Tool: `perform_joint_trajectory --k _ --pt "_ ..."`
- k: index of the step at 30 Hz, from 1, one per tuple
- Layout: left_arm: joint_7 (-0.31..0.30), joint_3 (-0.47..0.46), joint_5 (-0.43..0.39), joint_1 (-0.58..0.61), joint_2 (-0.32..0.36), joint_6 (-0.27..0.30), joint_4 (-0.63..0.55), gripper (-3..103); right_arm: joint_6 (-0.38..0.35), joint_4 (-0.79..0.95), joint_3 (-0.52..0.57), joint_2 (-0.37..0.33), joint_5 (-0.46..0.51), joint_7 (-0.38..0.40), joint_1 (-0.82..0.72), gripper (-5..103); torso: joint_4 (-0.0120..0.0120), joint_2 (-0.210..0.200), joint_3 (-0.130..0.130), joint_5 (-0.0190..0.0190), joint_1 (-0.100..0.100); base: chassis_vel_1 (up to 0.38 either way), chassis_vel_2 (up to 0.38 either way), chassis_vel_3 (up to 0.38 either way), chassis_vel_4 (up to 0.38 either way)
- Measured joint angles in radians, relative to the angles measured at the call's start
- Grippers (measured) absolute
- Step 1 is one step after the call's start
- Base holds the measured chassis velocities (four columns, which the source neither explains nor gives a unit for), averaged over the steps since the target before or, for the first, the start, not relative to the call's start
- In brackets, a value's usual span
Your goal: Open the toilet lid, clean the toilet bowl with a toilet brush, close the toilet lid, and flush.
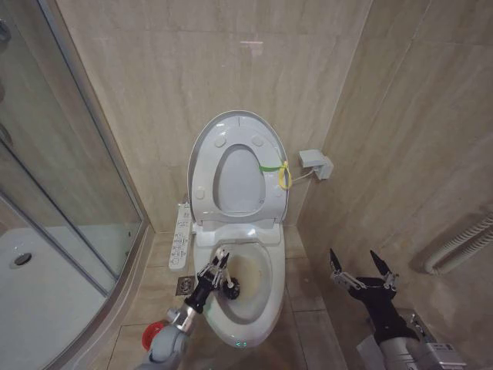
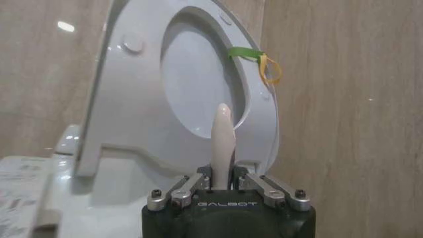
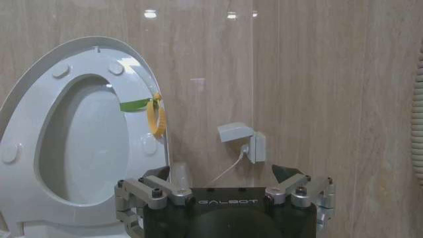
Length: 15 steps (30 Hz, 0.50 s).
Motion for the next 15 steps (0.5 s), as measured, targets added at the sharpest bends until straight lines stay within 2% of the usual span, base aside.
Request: perform_joint_trajectory --k 8,15 --pt "-0.01 -0.066 -0.02 0.077 -0.007 0.004 -0.061 19 0.0 0.0 0.0 0.0 0.0 0.0 0.0 100 0.0 0.0 0.0 0.0 0.0 0.0 0.0 0.0 0.0" --pt "-0.035 -0.057 -0.059 0.059 -0.01 0.019 -0.02 19 0.0 0.0 0.0 0.0 0.0 0.0 0.0 100 0.0002 0.0 0.0 0.0 0.0 0.0 0.0 0.0 0.0"
